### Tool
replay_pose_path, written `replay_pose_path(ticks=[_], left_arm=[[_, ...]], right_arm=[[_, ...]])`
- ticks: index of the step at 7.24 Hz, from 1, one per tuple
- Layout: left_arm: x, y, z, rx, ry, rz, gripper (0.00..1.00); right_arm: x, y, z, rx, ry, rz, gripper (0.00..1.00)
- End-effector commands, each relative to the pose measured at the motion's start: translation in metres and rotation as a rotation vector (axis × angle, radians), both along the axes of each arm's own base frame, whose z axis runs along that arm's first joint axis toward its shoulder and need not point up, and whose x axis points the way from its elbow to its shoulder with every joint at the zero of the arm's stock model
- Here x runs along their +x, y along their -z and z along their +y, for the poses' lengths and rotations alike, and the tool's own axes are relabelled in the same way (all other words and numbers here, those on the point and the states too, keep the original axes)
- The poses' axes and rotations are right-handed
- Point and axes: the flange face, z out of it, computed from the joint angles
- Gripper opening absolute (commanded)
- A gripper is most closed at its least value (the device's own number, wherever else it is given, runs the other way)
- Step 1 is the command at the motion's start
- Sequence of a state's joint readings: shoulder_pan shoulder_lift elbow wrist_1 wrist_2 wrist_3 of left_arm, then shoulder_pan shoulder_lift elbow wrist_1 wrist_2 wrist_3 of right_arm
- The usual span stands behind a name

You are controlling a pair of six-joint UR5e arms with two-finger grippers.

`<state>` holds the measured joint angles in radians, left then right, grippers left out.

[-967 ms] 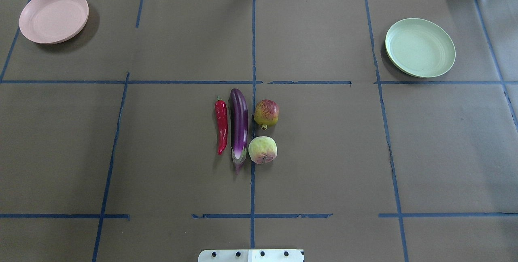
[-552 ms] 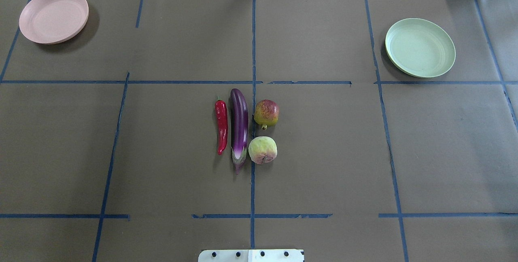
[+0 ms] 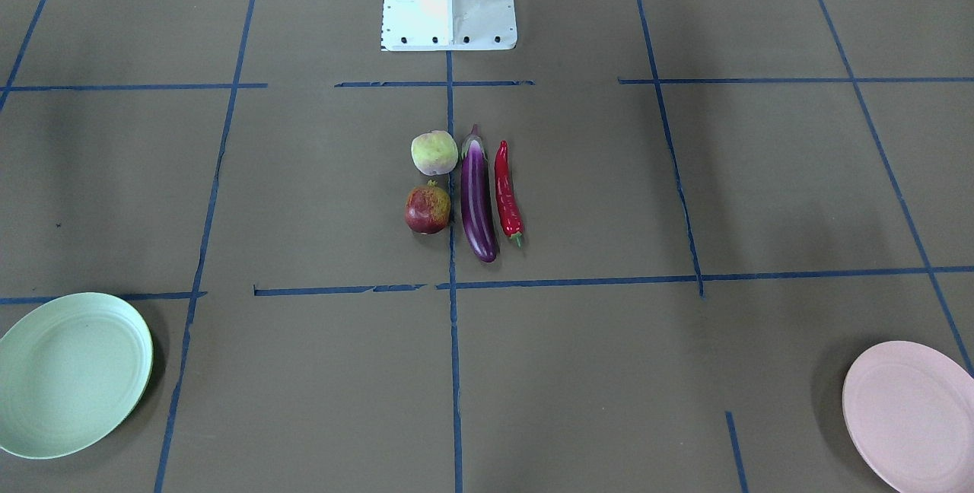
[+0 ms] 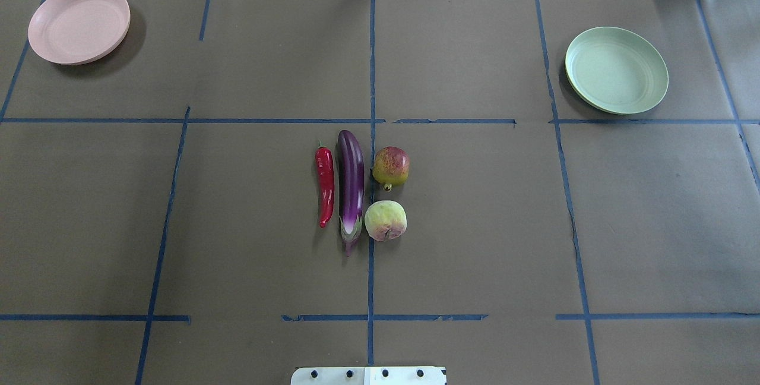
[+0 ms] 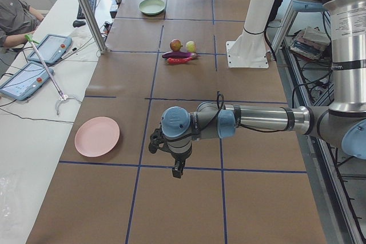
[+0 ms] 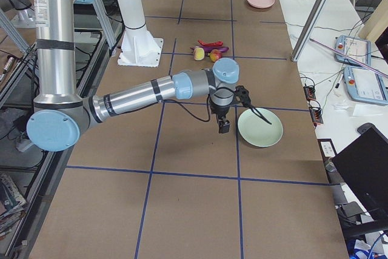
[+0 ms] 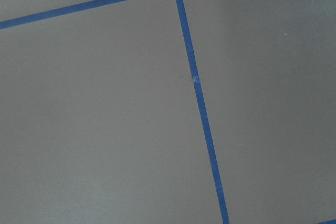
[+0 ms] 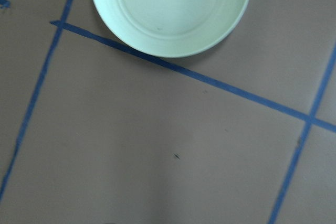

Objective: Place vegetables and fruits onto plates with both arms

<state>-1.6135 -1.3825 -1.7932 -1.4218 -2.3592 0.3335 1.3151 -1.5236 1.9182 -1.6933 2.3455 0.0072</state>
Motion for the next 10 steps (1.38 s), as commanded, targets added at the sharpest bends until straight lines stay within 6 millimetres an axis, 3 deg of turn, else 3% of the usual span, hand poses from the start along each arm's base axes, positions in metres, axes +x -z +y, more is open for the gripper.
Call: replay_pose_path(ticks=[1, 2, 3, 5, 6, 7, 8, 10], left_arm=[[0.002, 0.001, -0.002, 0.004, -0.004, 0.000, 1.00], [0.002, 0.003, -0.003, 0.006, -0.003, 0.000, 1.00], [0.002, 0.003, -0.003, 0.008, -0.003, 0.000, 1.00], [0.002, 0.003, -0.004, 0.008, -0.002, -0.001, 1.00], [0.002, 0.003, -0.004, 0.008, -0.002, -0.001, 1.00], [0.002, 0.003, -0.004, 0.008, -0.002, -0.001, 1.00], [0.002, 0.003, -0.004, 0.008, -0.002, -0.001, 1.00], [0.002, 0.003, -0.004, 0.008, -0.002, 0.001, 1.00]], right_arm=[[-0.122, 0.110, -0.026, -0.055, -0.028, -0.068, 1.00], [-0.189, 0.165, -0.019, -0.110, -0.065, -0.086, 1.00], [-0.265, 0.213, 0.003, -0.119, -0.104, -0.069, 1.00], [-0.381, 0.268, 0.056, -0.117, -0.188, -0.033, 1.00], [-0.436, 0.297, 0.071, -0.137, -0.242, -0.023, 1.00], [-0.471, 0.317, 0.075, -0.129, -0.284, -0.009, 1.00], [-0.494, 0.320, 0.082, -0.137, -0.273, 0.008, 1.00], [-0.520, 0.304, 0.094, -0.121, -0.268, 0.059, 1.00]])
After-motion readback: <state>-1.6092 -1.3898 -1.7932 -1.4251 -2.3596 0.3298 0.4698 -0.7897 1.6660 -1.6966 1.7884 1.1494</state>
